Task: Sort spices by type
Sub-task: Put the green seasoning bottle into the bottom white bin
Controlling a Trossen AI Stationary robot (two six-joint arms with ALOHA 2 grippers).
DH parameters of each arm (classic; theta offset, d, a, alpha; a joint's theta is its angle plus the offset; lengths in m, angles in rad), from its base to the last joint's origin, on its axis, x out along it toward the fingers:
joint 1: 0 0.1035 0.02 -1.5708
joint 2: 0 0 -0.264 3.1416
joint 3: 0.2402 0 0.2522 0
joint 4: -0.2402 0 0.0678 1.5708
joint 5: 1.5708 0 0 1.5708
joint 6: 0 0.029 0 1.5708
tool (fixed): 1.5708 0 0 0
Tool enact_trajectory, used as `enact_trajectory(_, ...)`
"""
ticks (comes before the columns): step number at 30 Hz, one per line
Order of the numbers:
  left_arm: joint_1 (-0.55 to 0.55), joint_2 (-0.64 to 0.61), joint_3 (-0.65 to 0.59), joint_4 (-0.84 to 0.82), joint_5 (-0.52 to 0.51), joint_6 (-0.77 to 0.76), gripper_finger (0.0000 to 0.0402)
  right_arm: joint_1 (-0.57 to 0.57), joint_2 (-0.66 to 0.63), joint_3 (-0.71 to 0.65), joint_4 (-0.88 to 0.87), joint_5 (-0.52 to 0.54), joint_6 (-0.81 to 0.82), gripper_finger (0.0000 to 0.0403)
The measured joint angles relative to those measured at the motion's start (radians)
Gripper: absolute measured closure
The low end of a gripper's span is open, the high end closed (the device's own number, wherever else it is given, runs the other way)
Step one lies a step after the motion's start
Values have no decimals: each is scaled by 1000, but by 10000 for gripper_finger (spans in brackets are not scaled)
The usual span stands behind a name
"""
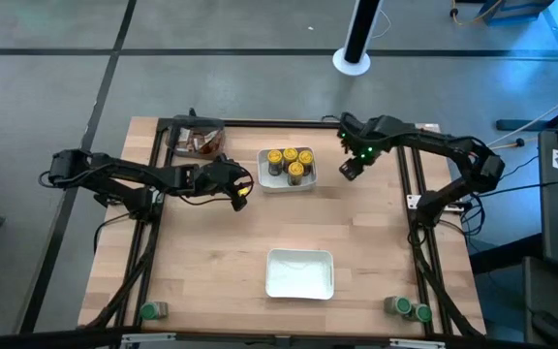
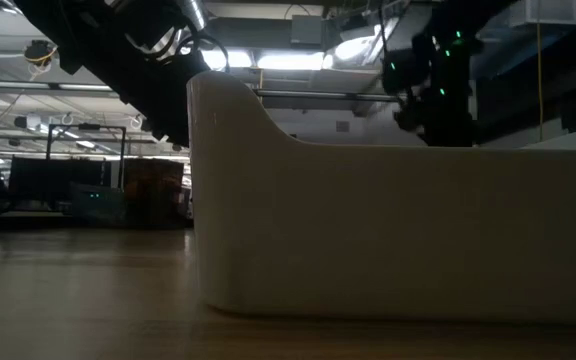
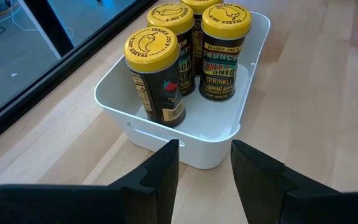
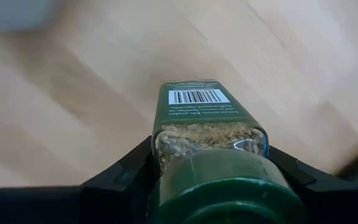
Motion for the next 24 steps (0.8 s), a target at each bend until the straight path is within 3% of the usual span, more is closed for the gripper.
enact_trajectory(14,0,0,0,0,0,0,265,420,-1,212,-9,-19,-5,196)
enact_trajectory(24,0,0,0,-1,0,-3,265,676,1,236,117,-45,51,196)
